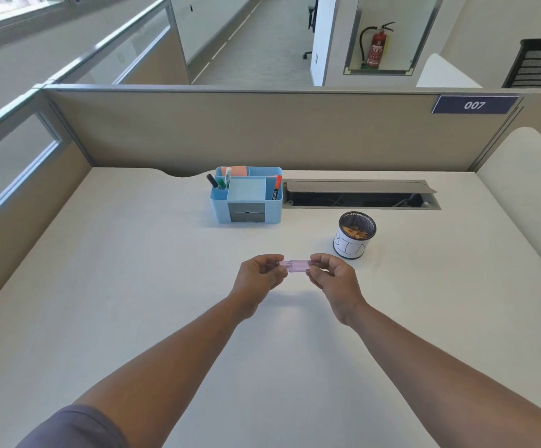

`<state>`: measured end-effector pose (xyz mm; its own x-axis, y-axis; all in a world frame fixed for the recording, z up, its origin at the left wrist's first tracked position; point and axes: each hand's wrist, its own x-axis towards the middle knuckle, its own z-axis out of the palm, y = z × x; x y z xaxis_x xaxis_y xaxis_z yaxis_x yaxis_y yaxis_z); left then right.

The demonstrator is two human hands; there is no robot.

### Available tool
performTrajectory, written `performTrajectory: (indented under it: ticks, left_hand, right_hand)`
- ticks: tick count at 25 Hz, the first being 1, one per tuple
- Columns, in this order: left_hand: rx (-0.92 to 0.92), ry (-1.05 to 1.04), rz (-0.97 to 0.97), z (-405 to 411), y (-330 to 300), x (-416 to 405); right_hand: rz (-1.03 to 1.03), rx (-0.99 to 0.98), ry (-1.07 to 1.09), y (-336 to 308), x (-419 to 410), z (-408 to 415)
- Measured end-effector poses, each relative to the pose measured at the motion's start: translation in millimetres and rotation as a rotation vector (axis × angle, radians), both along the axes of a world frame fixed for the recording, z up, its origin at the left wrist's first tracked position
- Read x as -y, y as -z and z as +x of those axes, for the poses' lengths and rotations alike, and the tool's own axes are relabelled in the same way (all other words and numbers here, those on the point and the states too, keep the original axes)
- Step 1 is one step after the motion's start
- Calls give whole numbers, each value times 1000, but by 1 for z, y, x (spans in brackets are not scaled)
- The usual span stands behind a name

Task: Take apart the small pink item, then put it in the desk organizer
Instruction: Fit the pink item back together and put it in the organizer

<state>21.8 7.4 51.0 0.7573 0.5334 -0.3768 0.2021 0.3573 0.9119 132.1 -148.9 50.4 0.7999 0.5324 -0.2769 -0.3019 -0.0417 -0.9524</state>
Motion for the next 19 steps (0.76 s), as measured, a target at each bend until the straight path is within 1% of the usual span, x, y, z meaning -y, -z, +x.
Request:
performTrajectory:
  ticks: [4, 7, 19]
  left_hand:
    - [13, -13, -69, -2, -3, 0]
    - [5, -10, -79, -1, -6, 0]
    - [24, 14, -32, 3, -14, -1]
  right_hand:
    - [-8, 20, -43, -3, 2, 0]
    - [-4, 24, -66, -4, 4, 0]
    - [-3, -29, -29, -5, 6, 5]
